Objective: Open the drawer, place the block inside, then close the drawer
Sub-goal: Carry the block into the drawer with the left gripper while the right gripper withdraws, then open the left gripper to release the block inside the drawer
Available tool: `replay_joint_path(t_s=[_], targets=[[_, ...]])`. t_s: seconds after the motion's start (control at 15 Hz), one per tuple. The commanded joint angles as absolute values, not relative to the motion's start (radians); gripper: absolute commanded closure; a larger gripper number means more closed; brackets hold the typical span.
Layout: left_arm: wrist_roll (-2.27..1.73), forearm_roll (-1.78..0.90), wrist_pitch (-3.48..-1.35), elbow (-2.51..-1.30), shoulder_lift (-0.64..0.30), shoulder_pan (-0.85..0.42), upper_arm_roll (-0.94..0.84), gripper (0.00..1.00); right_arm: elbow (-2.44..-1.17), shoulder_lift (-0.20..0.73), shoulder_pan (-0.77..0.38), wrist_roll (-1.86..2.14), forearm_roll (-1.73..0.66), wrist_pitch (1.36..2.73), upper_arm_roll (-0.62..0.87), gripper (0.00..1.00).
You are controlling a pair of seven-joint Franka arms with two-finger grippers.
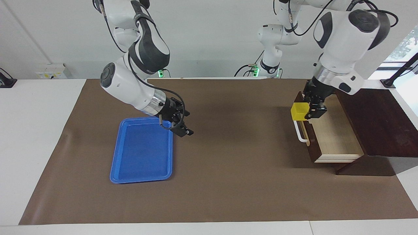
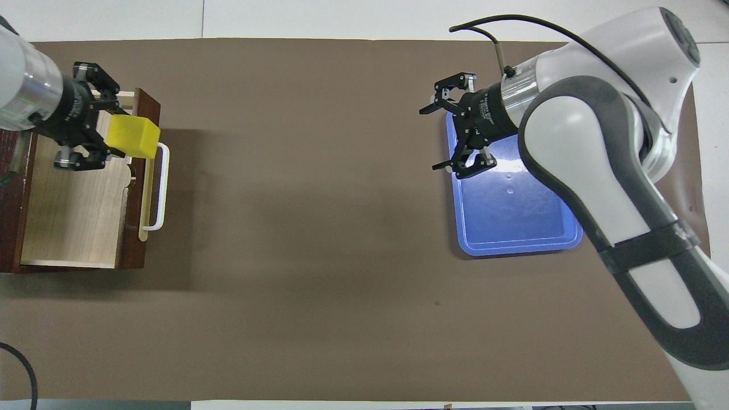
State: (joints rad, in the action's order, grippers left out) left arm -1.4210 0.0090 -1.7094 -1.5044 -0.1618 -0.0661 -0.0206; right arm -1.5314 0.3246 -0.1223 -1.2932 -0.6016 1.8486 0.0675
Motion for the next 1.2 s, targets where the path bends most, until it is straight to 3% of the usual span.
replay_joint_path(t_s=[0.0, 0.33, 0.4, 0.47, 0.53, 0.87, 1.13], targets=[[-1.245, -0.003, -1.888, -1.743, -0.051, 0.030, -0.032, 1.00, -1.531, 0.293, -0.062, -1.110, -0.505, 1.755, 0.078, 0.00], [-1.194, -0.002, -2.031, -1.911, -0.045, 0.089, -0.032, 1.00, -1.531, 0.226, 0.000, -0.639, -0.267, 1.613, 0.078, 0.00], [-1.160, -0.002, -2.046, -1.939, -0.034, 0.097, -0.032, 0.92, -1.531, 0.210, 0.014, -0.547, -0.232, 1.596, 0.078, 0.00], [-1.132, -0.002, -2.045, -1.947, -0.029, 0.098, -0.032, 0.50, -1.531, 0.193, 0.026, -0.452, -0.194, 1.583, 0.078, 0.00], [-1.137, -0.002, -2.039, -1.939, -0.032, 0.095, -0.032, 0.00, -1.531, 0.177, 0.034, -0.357, -0.152, 1.571, 0.078, 0.00], [-1.359, -0.003, -1.873, -1.746, -0.084, -0.030, -0.041, 0.00, -1.546, 0.040, 0.060, -0.039, 0.003, 1.523, 0.080, 0.00], [-1.577, 0.020, -1.934, -1.796, -0.094, -0.158, -0.041, 0.00, -1.557, -0.011, 0.066, 0.041, 0.031, 1.485, 0.080, 0.00]])
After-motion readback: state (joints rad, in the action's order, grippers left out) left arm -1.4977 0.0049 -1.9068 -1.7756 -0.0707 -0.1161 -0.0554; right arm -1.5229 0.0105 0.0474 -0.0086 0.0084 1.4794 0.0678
